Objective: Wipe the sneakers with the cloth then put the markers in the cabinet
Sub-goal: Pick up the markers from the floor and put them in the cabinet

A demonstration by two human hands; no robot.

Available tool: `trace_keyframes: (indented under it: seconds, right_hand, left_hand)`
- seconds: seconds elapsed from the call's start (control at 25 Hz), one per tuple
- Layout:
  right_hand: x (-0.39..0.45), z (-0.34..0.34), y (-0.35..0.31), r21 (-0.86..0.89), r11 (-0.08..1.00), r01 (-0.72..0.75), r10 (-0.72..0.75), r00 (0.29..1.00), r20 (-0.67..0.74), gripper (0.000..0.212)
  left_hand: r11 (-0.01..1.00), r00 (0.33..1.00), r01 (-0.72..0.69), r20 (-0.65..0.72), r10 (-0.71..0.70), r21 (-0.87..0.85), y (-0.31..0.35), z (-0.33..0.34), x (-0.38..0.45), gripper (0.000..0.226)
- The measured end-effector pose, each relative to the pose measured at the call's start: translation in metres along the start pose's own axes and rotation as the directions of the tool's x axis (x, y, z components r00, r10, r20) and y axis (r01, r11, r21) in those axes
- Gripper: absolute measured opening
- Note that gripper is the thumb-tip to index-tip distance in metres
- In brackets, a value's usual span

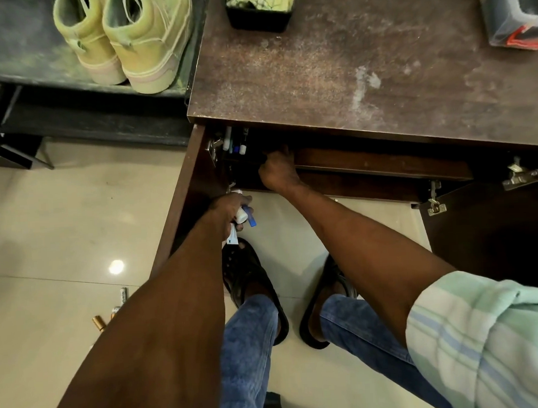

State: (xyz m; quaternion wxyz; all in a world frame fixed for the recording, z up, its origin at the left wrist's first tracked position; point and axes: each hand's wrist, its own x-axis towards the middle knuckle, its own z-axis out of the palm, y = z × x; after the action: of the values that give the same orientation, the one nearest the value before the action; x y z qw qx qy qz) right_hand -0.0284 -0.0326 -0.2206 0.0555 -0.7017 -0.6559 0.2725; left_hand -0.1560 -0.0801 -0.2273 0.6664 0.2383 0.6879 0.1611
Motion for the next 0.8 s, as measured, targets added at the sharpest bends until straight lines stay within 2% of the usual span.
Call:
trace_keyframes:
  seconds: [0.04,0.08,0.12,0.2,0.32,0.44,0.52,0.68,0.8]
  right_hand:
    - [-0.002,0.0,0.002,0.209,0.976,-0.063,0.073,0.997,-0.036,0.04]
    - [-0.008,0.0,0.005,0.448,0.883,-0.141,0.185,0.981,-0.057,0.039]
    - [-0.016,0.0,0.01,0.617,0.764,-0.191,0.293,0.954,-0.067,0.035]
    - [-0.037,0.0,0.023,0.753,0.591,-0.289,0.412,0.911,0.027,0.024]
    - [-0.064,0.0,0.034,0.808,0.39,-0.442,0.337,0.885,0.321,0.017]
    - [-0.079,-0.003,0.036,0.798,0.361,-0.482,0.21,0.876,0.434,0.007]
    - [-0.085,-0.004,0.033,0.802,0.368,-0.47,0.125,0.88,0.458,0.011]
    - [-0.087,0.0,0.025,0.809,0.367,-0.46,0.097,0.884,0.458,0.028]
    - [-0.083,0.0,0.026,0.827,0.348,-0.441,0.113,0.896,0.43,0.022]
  left_hand:
    - [1.0,1.0,-0.009,0.003,0.009,-0.022,0.001,0.0,-0.002,0.021]
    - [0.999,1.0,-0.014,0.015,0.015,-0.052,0.002,0.0,-0.004,0.021]
    - [0.996,0.999,-0.018,0.036,0.021,-0.087,0.004,0.0,-0.006,0.021]
    - [0.989,0.997,-0.025,0.075,0.037,-0.148,0.009,0.0,-0.013,0.021]
    - [0.985,0.995,-0.029,0.09,0.045,-0.172,0.013,-0.003,-0.02,0.015]
    - [0.984,0.994,-0.005,0.107,0.024,-0.179,0.017,-0.004,-0.027,0.012]
    - [0.984,0.994,0.007,0.105,0.012,-0.179,0.021,-0.003,-0.03,0.015]
    - [0.992,0.997,0.016,0.078,-0.006,-0.122,0.024,0.004,-0.029,0.016]
    - [0.993,0.996,0.022,0.083,-0.012,-0.119,0.023,0.005,-0.025,0.012]
